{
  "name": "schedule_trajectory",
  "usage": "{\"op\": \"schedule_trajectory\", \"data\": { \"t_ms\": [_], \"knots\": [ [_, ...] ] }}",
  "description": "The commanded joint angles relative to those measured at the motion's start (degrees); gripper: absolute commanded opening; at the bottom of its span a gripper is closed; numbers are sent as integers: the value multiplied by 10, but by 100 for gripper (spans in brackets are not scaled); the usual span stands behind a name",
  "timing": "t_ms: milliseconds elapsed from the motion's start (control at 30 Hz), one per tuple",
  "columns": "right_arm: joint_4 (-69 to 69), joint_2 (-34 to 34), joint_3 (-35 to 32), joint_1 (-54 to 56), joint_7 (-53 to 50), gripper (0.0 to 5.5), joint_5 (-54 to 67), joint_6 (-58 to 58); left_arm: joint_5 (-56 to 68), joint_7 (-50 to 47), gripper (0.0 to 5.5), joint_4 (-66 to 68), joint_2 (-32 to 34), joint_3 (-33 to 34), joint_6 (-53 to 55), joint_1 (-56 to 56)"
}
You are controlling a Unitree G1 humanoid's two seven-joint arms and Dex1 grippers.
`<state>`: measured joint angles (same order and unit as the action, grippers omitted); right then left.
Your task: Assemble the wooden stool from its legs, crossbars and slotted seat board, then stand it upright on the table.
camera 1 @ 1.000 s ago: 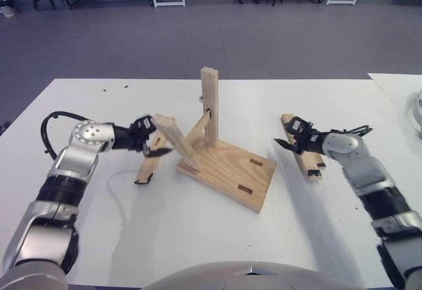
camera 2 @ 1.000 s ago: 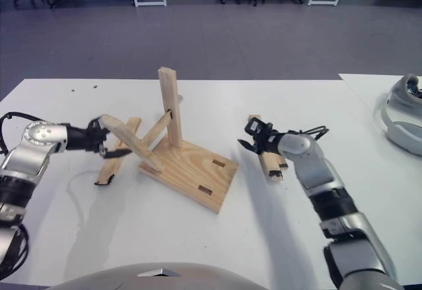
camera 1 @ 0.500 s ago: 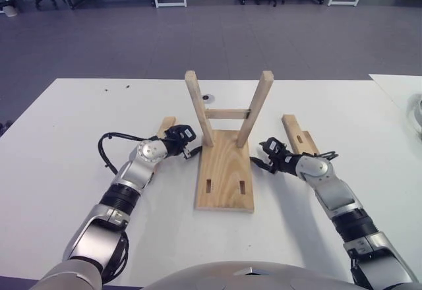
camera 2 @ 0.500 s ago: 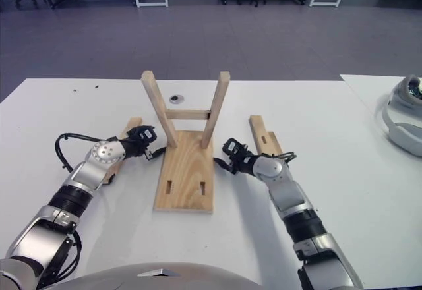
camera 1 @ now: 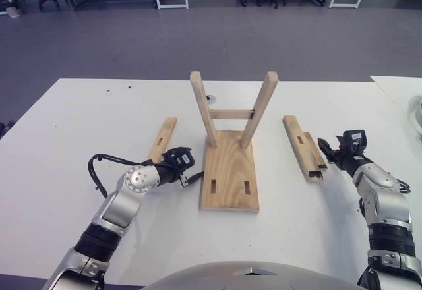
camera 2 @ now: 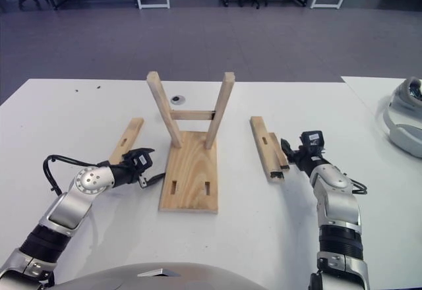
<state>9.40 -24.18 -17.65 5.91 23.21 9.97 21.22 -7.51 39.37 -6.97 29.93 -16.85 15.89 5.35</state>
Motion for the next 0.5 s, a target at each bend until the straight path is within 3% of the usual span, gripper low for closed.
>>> {"op": "schedule_trajectory", "data": {
  "t_ms": [33, 300, 500],
  "knots": [
    [40, 0, 32, -13, 26, 306, -5, -21, -11, -3, 435, 3, -4, -12, 15, 5],
    [45, 15, 58, -22, 22, 306, -6, -28, -2, -3, 435, -12, -5, -6, 33, 5],
    [73, 29, 29, -41, -9, 209, 23, 13, 177, 0, 435, -112, -56, 134, 117, 10]
  ]
}}
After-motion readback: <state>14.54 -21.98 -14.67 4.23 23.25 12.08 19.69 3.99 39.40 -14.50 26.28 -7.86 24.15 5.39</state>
